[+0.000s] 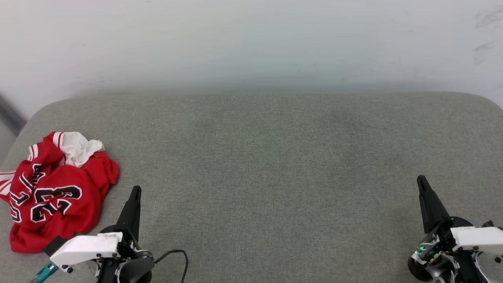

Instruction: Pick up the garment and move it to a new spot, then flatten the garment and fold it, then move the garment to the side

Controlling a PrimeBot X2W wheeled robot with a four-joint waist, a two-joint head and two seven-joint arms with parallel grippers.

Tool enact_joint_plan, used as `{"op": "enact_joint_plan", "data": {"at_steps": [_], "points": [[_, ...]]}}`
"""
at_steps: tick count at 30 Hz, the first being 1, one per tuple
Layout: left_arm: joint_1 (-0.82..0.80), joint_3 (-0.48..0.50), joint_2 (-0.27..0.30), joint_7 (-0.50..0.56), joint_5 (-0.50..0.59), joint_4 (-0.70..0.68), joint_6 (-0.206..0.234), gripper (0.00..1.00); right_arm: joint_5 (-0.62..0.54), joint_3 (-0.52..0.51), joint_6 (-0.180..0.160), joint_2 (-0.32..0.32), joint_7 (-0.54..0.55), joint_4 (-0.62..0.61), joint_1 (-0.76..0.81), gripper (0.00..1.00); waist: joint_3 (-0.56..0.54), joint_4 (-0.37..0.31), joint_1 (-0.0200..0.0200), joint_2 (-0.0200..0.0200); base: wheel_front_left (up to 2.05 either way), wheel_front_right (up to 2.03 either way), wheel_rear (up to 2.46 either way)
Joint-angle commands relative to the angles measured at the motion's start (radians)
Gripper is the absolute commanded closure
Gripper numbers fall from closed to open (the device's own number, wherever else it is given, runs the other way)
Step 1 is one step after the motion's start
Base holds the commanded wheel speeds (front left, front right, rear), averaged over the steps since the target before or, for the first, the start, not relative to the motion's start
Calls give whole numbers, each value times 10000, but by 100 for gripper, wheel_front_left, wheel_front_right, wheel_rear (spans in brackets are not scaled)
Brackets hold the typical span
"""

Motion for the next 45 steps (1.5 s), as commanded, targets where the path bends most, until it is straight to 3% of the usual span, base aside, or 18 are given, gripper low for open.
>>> {"op": "enact_joint_plan", "data": {"at_steps": [1, 27, 28, 45], "points": [[-57, 10, -11, 15, 8, 5, -27, 100, -46, 3, -3, 34, -6, 14, -116, 100, 0, 0, 0, 0, 0, 0, 0], [-57, 10, -11, 14, 8, 5, -27, 100, -45, 5, -3, 35, -7, 13, -116, 100, 0, 0, 0, 0, 0, 0, 0], [-1, -4, 0, -2, 1, -3, 0, 0, -1, 1, 0, 0, -3, -2, 0, 0, 0, 0, 0, 0, 0, 0, 0], [43, -822, -5, -779, 525, -462, 4, 0, -362, 588, -2, -20, -761, -646, 300, 0, 17, 2, 0, 0, 0, 0, 0]]}}
